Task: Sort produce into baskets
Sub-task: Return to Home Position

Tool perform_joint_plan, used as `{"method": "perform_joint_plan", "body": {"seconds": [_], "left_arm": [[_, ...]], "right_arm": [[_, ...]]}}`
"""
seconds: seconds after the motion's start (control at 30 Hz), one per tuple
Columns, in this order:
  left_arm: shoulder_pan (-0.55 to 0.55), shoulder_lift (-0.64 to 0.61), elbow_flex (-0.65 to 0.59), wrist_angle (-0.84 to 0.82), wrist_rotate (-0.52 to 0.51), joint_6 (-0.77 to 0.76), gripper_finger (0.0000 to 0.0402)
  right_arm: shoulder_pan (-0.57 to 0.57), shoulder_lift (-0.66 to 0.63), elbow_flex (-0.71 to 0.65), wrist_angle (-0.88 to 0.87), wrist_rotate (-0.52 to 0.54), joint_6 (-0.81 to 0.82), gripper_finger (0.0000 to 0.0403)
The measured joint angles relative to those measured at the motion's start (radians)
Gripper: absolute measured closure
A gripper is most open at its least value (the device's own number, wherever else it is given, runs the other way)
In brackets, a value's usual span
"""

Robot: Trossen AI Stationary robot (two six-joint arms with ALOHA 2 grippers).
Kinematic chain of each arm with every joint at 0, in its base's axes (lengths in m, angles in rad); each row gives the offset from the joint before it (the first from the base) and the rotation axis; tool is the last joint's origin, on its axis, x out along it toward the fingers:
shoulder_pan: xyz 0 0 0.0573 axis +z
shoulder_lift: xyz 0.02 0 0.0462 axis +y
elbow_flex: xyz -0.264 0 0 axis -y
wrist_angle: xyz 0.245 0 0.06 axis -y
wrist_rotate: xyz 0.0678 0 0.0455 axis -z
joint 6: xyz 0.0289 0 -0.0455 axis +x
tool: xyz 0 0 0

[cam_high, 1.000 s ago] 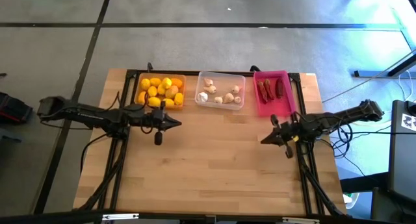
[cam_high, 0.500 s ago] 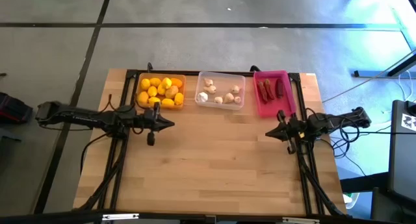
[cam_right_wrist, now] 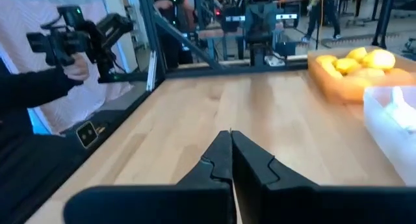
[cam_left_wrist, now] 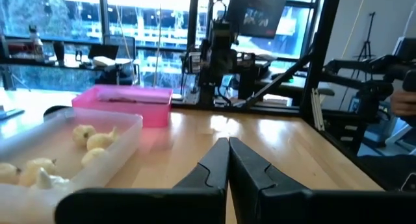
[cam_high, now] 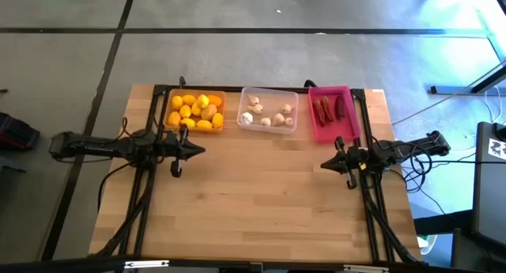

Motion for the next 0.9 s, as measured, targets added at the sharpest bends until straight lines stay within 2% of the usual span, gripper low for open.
{"method": "perform_joint_plan", "body": {"seconds": [0.2, 0.4, 0.57, 0.73, 0.9], "left_arm": [[0.0, -0.088, 0.0, -0.049, 0.0, 0.004, 0.0398], [0.0, -0.152, 0.0, -0.147, 0.0, 0.027, 0.0398], [0.0, -0.171, 0.001, -0.165, -0.044, -0.02, 0.0398], [0.0, -0.171, 0.001, -0.189, -0.057, -0.052, 0.0398], [0.0, -0.17, 0.002, -0.227, -0.117, 0.042, 0.0398]], "right_arm": [[0.0, 0.0, 0.0, 0.005, -0.04, 0.015, 0.0398], [0.0, 0.0, 0.0, -0.003, -0.034, 0.009, 0.0398], [0.0, 0.0, 0.0, 0.004, -0.068, -0.014, 0.0398], [0.0, 0.0, -0.067, 0.161, -0.087, -0.02, 0.0398], [0.0, 0.007, -0.067, 0.161, -0.053, -0.011, 0.0398]]}}
